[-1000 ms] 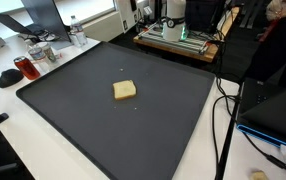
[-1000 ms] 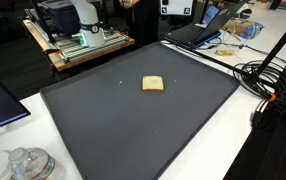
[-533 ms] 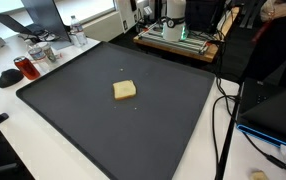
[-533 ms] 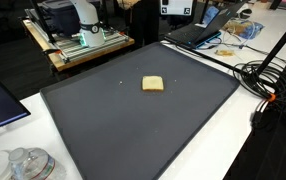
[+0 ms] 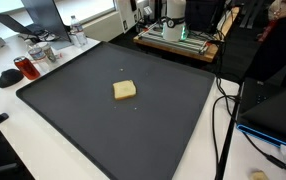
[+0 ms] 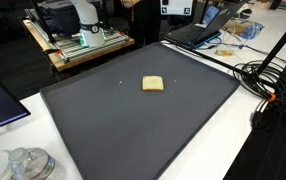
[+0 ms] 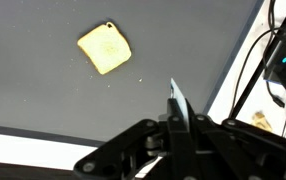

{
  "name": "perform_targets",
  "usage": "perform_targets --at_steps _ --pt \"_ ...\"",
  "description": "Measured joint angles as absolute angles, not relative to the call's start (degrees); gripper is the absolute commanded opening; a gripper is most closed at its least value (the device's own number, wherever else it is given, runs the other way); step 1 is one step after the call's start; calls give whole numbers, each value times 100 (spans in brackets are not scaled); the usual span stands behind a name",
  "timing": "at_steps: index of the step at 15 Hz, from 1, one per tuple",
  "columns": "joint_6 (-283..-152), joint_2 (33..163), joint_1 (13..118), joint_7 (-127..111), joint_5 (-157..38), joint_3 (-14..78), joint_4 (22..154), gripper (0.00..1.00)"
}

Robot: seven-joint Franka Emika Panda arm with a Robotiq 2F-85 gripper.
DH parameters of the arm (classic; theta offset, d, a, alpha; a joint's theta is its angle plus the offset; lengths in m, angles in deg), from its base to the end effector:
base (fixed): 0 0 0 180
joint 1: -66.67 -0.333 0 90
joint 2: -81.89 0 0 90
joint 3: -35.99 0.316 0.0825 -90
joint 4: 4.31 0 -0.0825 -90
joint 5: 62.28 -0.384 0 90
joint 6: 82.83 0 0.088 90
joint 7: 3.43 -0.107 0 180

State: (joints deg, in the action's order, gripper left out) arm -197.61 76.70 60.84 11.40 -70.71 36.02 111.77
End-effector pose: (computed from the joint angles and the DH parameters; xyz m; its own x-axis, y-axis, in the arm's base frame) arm 0.5333 0.0636 0.4951 0.9514 0.2925 0.0965 0.3026 -0.9460 -0.1161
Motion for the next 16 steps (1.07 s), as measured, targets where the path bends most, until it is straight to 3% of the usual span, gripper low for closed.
perform_targets --at_steps 16 --pt "-19913 7962 6092 681 -6397 3673 11195 1"
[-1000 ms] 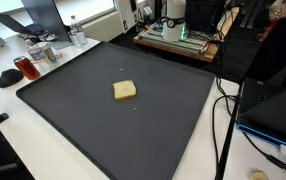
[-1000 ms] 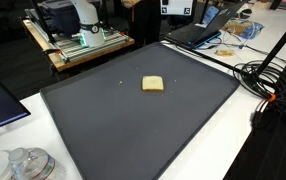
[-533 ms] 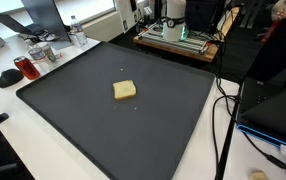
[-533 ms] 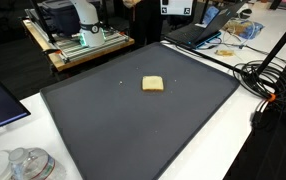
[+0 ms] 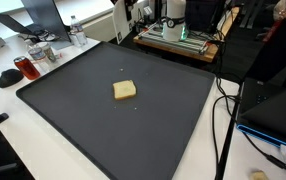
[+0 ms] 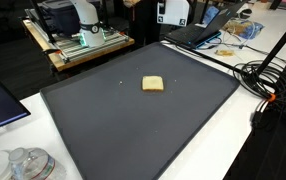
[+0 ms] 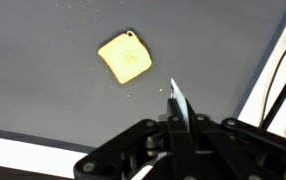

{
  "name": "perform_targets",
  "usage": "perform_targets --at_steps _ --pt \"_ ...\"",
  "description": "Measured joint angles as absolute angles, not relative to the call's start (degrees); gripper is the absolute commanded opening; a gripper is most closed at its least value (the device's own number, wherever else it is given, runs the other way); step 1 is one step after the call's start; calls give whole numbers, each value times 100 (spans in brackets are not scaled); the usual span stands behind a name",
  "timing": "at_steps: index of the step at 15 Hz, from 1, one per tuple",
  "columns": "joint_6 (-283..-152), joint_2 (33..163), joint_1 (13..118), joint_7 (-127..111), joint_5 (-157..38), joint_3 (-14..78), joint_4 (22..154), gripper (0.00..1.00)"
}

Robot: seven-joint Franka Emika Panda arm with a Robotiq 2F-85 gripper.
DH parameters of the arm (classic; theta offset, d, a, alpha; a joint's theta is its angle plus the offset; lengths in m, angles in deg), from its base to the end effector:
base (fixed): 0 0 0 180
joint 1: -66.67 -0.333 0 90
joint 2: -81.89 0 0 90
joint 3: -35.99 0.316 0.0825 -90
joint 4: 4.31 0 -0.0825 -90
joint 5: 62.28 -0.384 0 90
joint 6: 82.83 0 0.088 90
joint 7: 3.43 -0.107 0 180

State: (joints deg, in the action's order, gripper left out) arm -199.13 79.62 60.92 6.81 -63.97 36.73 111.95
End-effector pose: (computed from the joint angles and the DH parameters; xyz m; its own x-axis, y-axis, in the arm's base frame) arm 0.5428 0.0635 0.4679 0.9604 0.2752 0.0442 0.2762 -0.9609 -0.0189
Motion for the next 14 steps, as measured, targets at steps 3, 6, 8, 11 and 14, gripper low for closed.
perform_targets --at_steps 3,6,8,11,14 --pt "-20065 8300 6088 303 -5968 3821 11269 1" --pt "-20337 8608 6085 -48 -5820 3883 11434 1" --pt "-20498 8742 6101 -272 -5819 3875 11614 1" --pt "-20848 8830 6149 -599 -5819 3830 11930 1" --pt "-21305 8857 6208 -779 -5821 3807 12251 4"
